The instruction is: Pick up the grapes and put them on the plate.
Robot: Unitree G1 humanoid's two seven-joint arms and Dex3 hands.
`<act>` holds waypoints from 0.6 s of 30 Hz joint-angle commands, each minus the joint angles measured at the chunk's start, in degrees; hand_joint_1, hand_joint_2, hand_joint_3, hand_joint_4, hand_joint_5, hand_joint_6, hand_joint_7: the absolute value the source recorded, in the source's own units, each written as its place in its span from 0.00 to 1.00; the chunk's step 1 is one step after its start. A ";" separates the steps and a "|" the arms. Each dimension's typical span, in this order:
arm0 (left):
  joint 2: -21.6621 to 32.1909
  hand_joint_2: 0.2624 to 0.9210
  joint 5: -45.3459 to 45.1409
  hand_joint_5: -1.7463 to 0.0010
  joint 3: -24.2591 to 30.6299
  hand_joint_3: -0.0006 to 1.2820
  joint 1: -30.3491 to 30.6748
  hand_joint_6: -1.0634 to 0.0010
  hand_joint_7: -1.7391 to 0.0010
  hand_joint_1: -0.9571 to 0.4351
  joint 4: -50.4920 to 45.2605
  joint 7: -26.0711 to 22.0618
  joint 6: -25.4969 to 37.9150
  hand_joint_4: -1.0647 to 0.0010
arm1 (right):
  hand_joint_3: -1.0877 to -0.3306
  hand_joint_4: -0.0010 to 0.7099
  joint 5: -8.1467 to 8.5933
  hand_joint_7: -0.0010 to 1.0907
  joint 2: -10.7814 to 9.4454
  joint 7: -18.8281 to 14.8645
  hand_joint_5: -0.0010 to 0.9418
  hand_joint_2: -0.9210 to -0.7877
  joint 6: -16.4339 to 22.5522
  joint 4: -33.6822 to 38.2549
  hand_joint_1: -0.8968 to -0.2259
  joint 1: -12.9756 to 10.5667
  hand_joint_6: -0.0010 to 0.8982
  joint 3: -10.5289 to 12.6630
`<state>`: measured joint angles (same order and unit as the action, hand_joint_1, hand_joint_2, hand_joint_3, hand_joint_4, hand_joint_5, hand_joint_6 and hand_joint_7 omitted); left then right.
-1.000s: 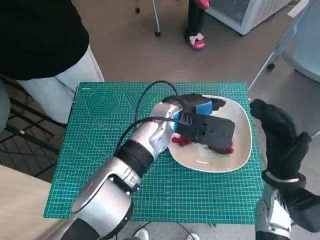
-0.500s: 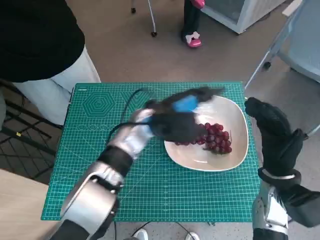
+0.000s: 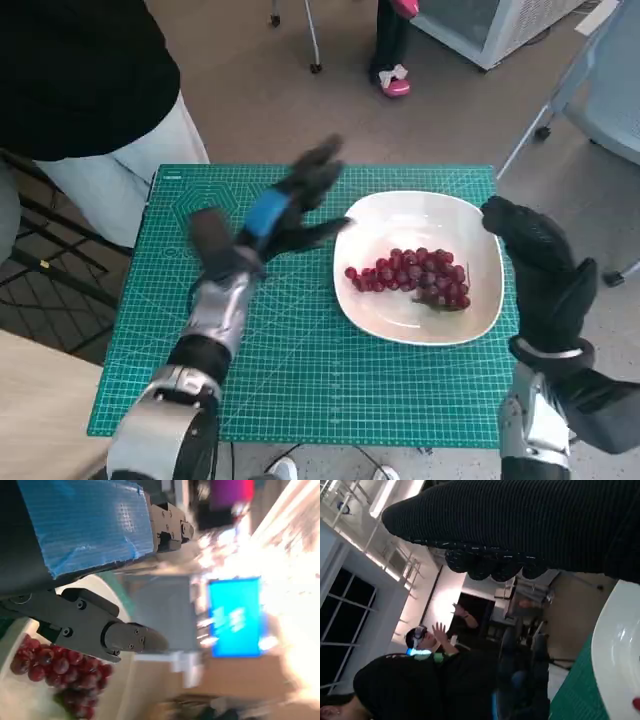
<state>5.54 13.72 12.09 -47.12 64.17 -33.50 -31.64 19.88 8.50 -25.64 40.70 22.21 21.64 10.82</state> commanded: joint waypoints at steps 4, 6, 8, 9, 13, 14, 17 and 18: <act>0.60 1.00 5.89 1.00 4.33 0.32 6.26 0.90 1.00 0.25 -4.31 -6.42 -3.37 0.96 | 0.35 0.60 -0.81 0.15 -0.69 0.84 0.01 0.00 -1.97 -0.65 0.38 -0.87 0.19 -0.64; 0.35 1.00 7.04 1.00 4.90 0.33 7.70 0.90 1.00 0.24 -5.52 -7.66 -3.45 0.96 | 0.35 0.60 -0.98 0.15 -0.82 1.00 0.01 0.00 -2.21 -0.72 0.38 -0.80 0.19 -0.80; 0.09 1.00 7.92 1.00 5.23 0.33 9.09 0.90 1.00 0.24 -6.69 -8.67 -3.36 0.95 | 0.35 0.60 -1.14 0.15 -0.95 1.13 0.01 0.00 -2.36 -0.69 0.38 -0.72 0.20 -0.99; -0.05 1.00 8.35 1.00 5.34 0.34 9.79 0.90 1.00 0.24 -7.31 -9.16 -3.20 0.95 | 0.35 0.60 -1.23 0.15 -1.03 1.18 0.01 0.00 -2.41 -0.67 0.38 -0.69 0.20 -1.11; -0.54 1.00 9.91 1.00 5.59 0.34 12.36 0.89 0.99 0.23 -9.90 -10.85 -2.22 0.95 | 0.35 0.60 -1.67 0.15 -1.30 1.40 0.01 0.00 -2.49 -0.55 0.39 -0.55 0.20 -1.49; -0.62 1.00 10.26 1.00 5.63 0.34 12.94 0.89 0.99 0.23 -10.55 -11.20 -2.00 0.95 | 0.35 0.60 -1.80 0.15 -1.35 1.43 0.01 0.00 -2.48 -0.50 0.39 -0.50 0.20 -1.55; -0.65 1.00 11.04 1.00 5.79 0.34 14.49 0.89 0.99 0.22 -12.36 -11.90 -1.56 0.95 | 0.35 0.60 -2.15 0.15 -1.41 1.48 0.01 0.00 -2.44 -0.41 0.39 -0.38 0.20 -1.77; -0.63 1.00 11.17 0.99 5.85 0.33 14.93 0.89 0.99 0.22 -12.96 -11.94 -1.45 0.94 | 0.35 0.60 -2.22 0.15 -1.41 1.48 0.01 0.00 -2.45 -0.39 0.39 -0.32 0.20 -1.85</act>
<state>5.15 23.69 17.71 -33.81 53.43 -44.66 -33.62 18.19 7.45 -24.59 39.04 21.27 21.65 9.12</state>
